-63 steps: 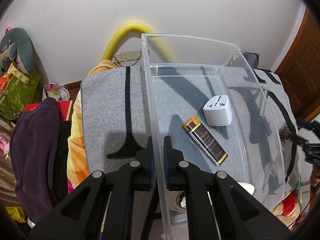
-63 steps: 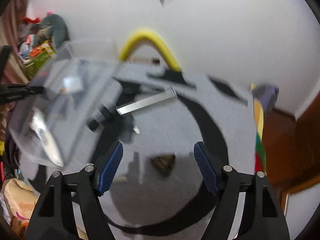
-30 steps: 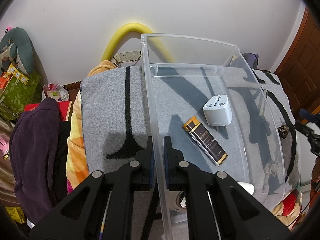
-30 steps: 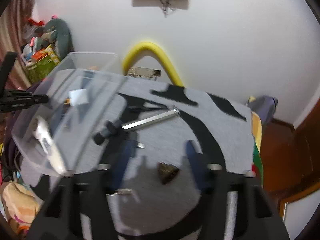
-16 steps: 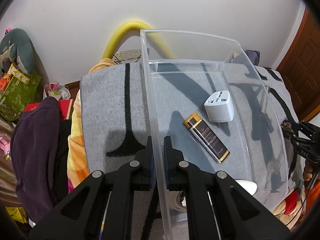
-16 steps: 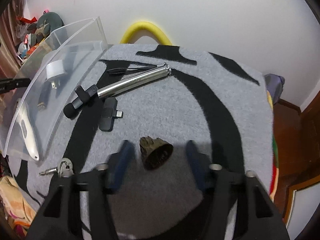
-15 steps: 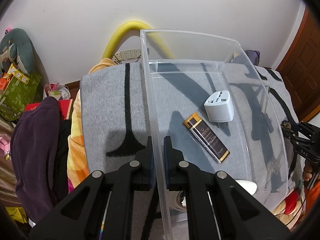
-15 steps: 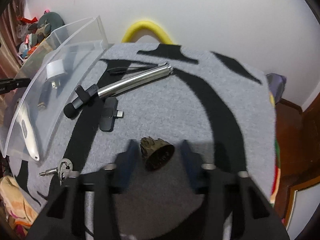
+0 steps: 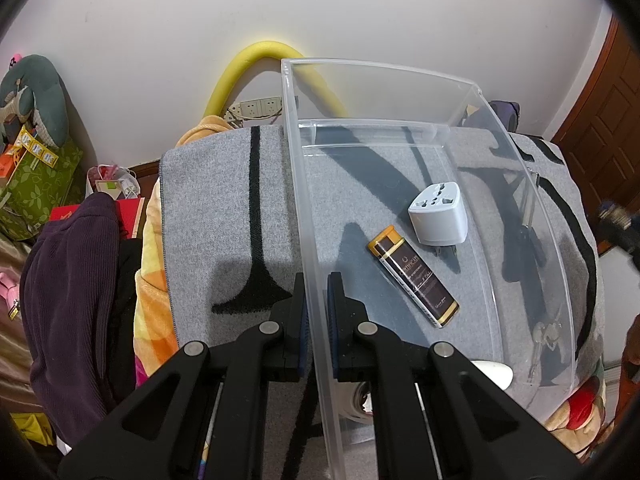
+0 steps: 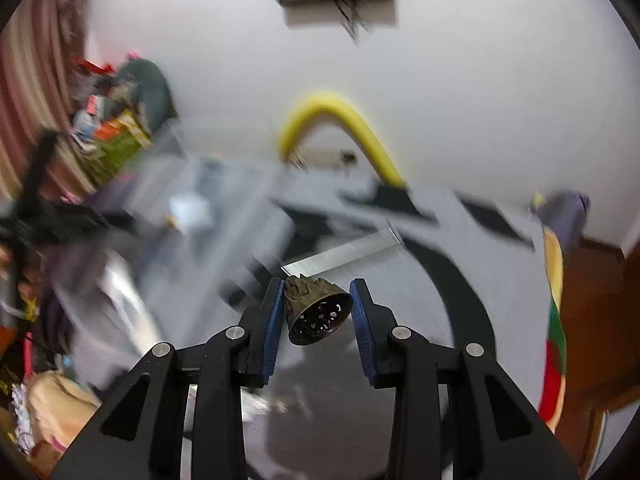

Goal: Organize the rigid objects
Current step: 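Lower the brass item into the clear box and open the right gripper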

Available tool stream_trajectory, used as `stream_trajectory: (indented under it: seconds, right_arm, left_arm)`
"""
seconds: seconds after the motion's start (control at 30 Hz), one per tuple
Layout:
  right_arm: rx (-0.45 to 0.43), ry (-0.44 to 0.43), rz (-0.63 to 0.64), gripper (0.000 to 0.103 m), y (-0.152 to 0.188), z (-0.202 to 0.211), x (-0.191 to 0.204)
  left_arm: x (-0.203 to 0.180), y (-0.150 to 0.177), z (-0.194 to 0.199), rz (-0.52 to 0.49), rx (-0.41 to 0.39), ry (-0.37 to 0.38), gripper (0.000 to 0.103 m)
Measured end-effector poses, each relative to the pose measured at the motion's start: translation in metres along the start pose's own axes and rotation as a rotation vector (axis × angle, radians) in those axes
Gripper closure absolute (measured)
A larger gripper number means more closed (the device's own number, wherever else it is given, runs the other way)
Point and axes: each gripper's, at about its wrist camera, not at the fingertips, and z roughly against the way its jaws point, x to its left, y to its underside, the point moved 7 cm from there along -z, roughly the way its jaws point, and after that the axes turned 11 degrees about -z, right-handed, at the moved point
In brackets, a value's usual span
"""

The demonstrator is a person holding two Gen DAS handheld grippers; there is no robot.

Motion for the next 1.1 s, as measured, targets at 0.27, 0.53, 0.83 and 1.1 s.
stream_trajectory:
  seconds: [0.27, 0.53, 0.83, 1.1]
  right_arm:
    - [0.002, -0.139, 0.157, 0.073, -0.022, -0.014, 0.114]
    - [0.201, -0.067, 0.213, 0.073, 0.017, -0.087, 0.152]
    - [0.195, -0.028, 0.265, 0.055, 0.026, -0.084, 0.16]
    - [0.116, -0.049, 0.224, 0.05, 0.0, -0.049, 0.139]
  left_arm:
    - [0.0, 0.0, 0.0, 0.001, -0.001, 0.0, 0.096]
    - [0.001, -0.001, -0.001, 0.004, -0.006, 0.007, 0.095]
    - [0.001, 0.0, -0.001, 0.006, -0.008, 0.01, 0.095]
    - [0.001, 0.0, -0.001, 0.007, -0.009, 0.011, 0.095]
